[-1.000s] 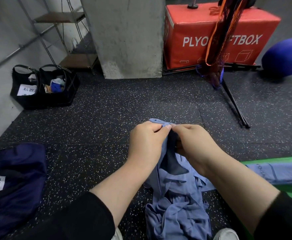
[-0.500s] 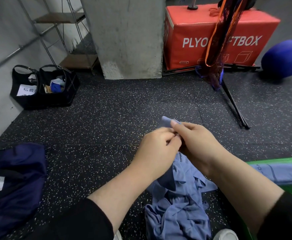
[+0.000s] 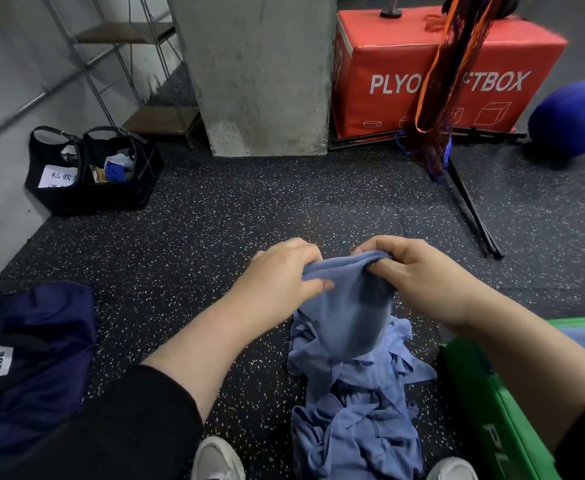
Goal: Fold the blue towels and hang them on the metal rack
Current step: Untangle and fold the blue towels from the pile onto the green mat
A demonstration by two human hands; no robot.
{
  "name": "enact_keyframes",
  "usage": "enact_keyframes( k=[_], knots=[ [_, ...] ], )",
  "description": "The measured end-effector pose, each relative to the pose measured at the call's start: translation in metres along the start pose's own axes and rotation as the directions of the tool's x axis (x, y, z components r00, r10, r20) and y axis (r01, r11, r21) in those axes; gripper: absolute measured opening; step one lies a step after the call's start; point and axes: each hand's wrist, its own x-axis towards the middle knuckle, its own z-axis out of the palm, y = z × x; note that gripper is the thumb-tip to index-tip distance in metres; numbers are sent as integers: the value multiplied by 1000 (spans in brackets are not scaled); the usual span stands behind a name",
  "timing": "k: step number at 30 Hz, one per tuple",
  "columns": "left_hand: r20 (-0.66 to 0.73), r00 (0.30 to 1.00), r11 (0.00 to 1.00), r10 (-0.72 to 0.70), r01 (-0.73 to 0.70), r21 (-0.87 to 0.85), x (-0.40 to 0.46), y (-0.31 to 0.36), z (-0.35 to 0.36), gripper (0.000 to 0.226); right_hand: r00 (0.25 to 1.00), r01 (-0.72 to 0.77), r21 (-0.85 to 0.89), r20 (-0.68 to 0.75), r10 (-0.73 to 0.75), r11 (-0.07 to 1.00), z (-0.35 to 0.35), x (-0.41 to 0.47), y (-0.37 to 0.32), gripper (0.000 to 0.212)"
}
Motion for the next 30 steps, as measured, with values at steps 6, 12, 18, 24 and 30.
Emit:
enact_keyframes(
  k=[6,12,18,24,30],
  knots=[
    [-174,985,1000,-25,24,-8,-1,3,-8,31,989,-50,-361,-148,-4,931,-5,2,-1,26],
    [-230,973,1000,23,-20,18,-2,3,-11,34,979,-50,-363,-204,-27,931,-2,3,-4,23],
    [-214,976,998,41,-30,55,0,0,-16,34,978,-33,-346,-204,-41,938,-4,5,-6,21],
    [-183,983,1000,0,-3,-17,1,5,-13,30,979,-61,-295,-205,-2,953,0,3,-6,12],
    [-110,985,989,-133,125,-77,1,13,-7,4,971,-51,-245,-238,-9,968,6,3,-9,7]
  ],
)
